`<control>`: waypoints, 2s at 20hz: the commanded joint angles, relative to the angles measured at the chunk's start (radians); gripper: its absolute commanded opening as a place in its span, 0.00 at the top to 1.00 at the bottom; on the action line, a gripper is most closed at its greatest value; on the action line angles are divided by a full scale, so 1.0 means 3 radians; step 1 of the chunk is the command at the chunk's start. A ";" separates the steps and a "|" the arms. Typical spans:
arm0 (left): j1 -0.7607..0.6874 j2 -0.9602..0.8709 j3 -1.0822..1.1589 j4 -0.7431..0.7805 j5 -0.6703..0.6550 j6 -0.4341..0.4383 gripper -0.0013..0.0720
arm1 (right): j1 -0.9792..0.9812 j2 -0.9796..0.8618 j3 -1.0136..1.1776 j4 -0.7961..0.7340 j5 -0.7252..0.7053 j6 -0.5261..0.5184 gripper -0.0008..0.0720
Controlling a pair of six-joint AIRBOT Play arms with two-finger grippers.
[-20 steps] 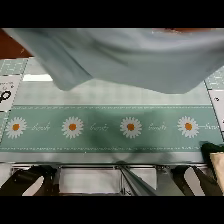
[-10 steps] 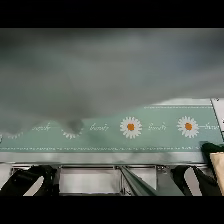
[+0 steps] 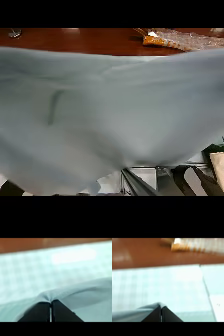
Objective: Fold the shirts.
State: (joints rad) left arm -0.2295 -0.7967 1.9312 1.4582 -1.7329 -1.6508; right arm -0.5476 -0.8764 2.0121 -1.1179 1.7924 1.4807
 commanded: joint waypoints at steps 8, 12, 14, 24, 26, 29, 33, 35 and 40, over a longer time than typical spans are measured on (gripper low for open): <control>0.0003 -0.1602 -0.0974 0.0055 0.1532 0.0488 0.96 | 0.1361 -0.1506 -0.0860 -0.1305 -0.1311 -0.0144 0.97; 0.0003 -0.2134 -0.0974 0.0064 0.2322 0.0492 0.96 | 0.1357 -0.2046 -0.0860 -0.1279 -0.2069 0.0004 0.97; 0.0003 -0.2366 -0.0974 0.0066 0.2785 0.0492 0.96 | 0.1358 -0.2286 -0.0860 -0.1275 -0.2447 0.0005 0.97; 0.0451 -0.3170 -0.0975 -0.0165 0.2895 0.0189 0.96 | 0.1361 -0.3109 -0.0860 -0.1092 -0.2801 0.0167 0.97; 0.0483 -0.3180 -0.0975 -0.0482 0.2918 0.0251 0.96 | 0.1361 -0.3082 -0.0858 -0.1090 -0.2750 0.0168 0.97; 0.0441 -0.3178 -0.0974 -0.0841 0.2859 0.0486 0.96 | 0.1363 -0.3031 -0.0860 -0.1071 -0.2318 0.0154 0.97; 0.0450 -0.3164 -0.0973 -0.0755 0.1925 0.0603 0.96 | 0.1308 -0.3021 -0.0860 -0.1086 -0.1537 0.0034 0.97; 0.0487 -0.3171 -0.0975 -0.0666 0.1508 0.0538 0.96 | 0.1312 -0.3021 -0.0860 -0.1090 -0.1378 -0.0034 0.97; 0.0632 -0.3184 -0.0975 -0.0646 0.1306 0.0455 0.96 | 0.1315 -0.3023 -0.0860 -0.1095 -0.1270 -0.0033 0.97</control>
State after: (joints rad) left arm -0.0616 -1.7493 1.6390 1.2598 -1.2606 -1.5063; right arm -0.1524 -1.7836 1.7546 -1.4433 1.3590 1.4776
